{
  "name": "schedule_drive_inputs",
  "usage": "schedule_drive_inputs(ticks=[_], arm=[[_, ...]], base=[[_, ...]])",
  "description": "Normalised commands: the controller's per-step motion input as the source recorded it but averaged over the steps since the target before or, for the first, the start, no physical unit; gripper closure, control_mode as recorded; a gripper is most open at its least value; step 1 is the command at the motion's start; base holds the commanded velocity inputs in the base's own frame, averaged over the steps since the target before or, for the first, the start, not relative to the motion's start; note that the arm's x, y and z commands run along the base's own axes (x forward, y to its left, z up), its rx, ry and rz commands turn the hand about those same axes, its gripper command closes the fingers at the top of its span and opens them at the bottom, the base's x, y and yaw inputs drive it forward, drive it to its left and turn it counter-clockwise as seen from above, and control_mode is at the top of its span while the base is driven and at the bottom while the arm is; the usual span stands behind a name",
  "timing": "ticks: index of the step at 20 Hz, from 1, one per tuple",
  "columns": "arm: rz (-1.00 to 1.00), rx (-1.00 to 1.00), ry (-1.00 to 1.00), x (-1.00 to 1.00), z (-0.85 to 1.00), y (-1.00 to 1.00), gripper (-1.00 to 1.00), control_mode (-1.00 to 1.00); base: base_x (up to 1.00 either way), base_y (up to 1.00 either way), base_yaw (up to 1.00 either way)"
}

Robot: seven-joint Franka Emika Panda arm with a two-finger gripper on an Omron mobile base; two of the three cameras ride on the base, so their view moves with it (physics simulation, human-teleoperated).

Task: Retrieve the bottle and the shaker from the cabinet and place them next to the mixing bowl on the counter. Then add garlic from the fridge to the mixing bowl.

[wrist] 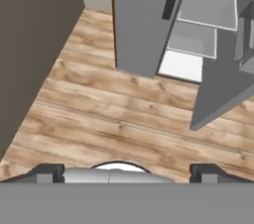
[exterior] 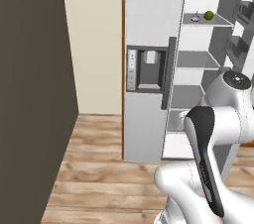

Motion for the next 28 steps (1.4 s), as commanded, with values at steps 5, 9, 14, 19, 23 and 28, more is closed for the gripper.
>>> schedule_drive_inputs(ticks=[5,9,14,19,23,28], arm=[[0.00,0.00,0.00,0.00,0.00,0.00,-1.00,1.00],[0.00,0.00,0.00,0.00,0.00,0.00,-1.00,1.00],[0.00,0.00,0.00,0.00,0.00,0.00,-1.00,1.00],[0.00,0.00,0.00,0.00,0.00,0.00,-1.00,1.00],[0.00,0.00,0.00,0.00,0.00,0.00,-1.00,1.00],[0.00,0.00,0.00,0.00,0.00,0.00,-1.00,1.00]], base=[[0.76,0.47,-0.50],[0.89,0.37,-0.45],[0.95,0.03,-0.37],[0.87,0.00,-0.34],[0.34,-0.14,-0.21],[0.02,0.00,-0.03]])
